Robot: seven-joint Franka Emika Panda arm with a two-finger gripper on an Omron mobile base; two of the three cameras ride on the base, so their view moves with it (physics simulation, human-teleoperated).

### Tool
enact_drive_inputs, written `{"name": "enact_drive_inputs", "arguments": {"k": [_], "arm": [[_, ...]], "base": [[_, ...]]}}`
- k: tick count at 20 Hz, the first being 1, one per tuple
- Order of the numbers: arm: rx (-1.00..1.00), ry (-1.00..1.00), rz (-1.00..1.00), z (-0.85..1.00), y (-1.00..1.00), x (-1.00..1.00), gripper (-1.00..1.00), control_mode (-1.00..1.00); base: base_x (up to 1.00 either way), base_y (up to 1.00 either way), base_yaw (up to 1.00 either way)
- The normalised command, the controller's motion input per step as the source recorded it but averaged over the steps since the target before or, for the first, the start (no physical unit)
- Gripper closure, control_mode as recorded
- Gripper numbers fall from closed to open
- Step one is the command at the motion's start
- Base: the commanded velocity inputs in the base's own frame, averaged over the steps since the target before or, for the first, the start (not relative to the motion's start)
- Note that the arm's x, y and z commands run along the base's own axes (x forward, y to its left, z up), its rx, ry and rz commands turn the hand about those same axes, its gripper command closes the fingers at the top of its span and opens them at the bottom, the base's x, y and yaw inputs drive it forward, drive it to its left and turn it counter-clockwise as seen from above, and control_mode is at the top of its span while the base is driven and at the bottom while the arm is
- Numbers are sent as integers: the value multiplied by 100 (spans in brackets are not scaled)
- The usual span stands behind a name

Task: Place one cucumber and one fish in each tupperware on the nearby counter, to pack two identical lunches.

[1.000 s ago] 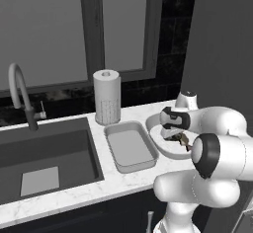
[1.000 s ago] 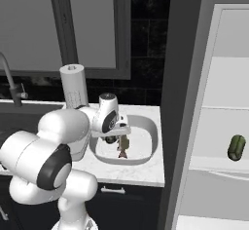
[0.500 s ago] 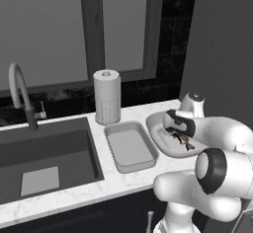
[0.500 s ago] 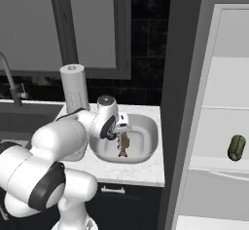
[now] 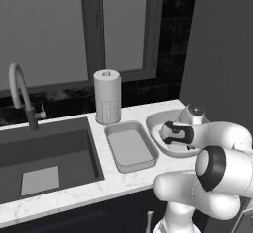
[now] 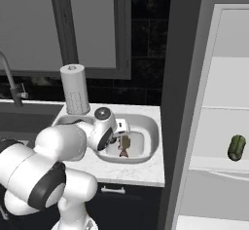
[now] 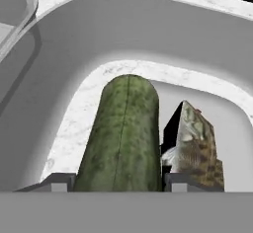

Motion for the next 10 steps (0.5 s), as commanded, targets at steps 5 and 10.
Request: {"name": "enact_drive_inputs", "arguments": {"k": [5, 10], "arm": [[0, -17, 0, 12, 0, -19, -100, -100], [0, -34, 0, 56, 1, -41, -100, -100]], "base": [[0, 0, 0], [0, 0, 0]]}}
